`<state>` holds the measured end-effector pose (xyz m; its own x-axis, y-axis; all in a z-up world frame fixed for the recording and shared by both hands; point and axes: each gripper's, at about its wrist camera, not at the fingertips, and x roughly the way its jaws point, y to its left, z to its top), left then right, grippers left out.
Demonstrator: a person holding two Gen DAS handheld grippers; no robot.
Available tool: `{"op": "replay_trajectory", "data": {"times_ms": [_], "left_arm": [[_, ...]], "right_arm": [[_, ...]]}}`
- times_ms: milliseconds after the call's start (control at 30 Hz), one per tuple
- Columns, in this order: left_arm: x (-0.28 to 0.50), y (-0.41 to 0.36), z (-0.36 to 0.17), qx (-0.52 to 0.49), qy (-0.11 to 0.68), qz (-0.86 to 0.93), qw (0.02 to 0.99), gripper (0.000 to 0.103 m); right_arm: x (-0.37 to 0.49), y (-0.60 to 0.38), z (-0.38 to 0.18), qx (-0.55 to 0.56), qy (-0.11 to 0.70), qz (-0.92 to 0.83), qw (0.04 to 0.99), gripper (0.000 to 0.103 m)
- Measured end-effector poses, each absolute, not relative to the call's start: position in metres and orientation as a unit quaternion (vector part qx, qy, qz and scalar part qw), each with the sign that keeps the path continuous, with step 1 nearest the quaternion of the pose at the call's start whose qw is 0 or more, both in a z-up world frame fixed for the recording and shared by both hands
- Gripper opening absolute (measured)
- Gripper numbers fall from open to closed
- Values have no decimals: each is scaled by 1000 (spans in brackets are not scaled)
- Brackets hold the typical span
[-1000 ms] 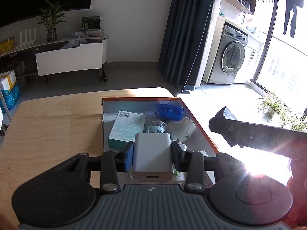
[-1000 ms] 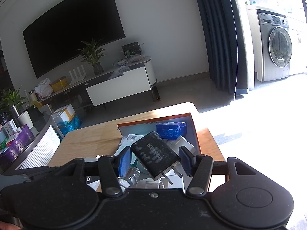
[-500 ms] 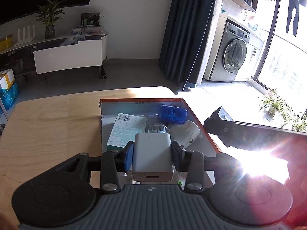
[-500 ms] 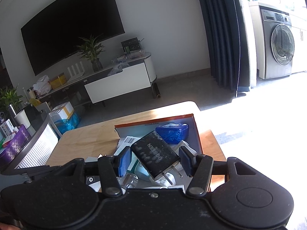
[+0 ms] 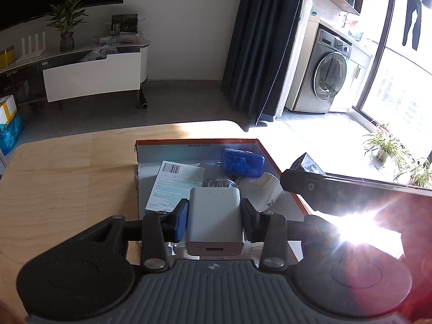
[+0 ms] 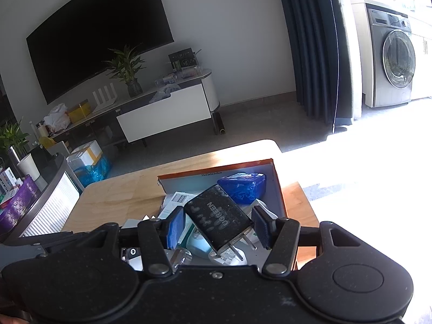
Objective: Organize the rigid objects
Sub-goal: 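Lower both chargers into the cardboard box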
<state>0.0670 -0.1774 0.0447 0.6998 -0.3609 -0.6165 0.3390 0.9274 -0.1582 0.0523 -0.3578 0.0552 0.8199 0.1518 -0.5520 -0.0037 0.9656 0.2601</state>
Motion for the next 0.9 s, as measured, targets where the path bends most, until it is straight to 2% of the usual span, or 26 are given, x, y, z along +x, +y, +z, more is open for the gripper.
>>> {"op": "replay_trajectory", "data": {"times_ms": [900], "left_arm": [[101,-179,38,-16,357,-184,916,41]], "right_arm": [[69,-357,44,131,310,33,941,66]]}}
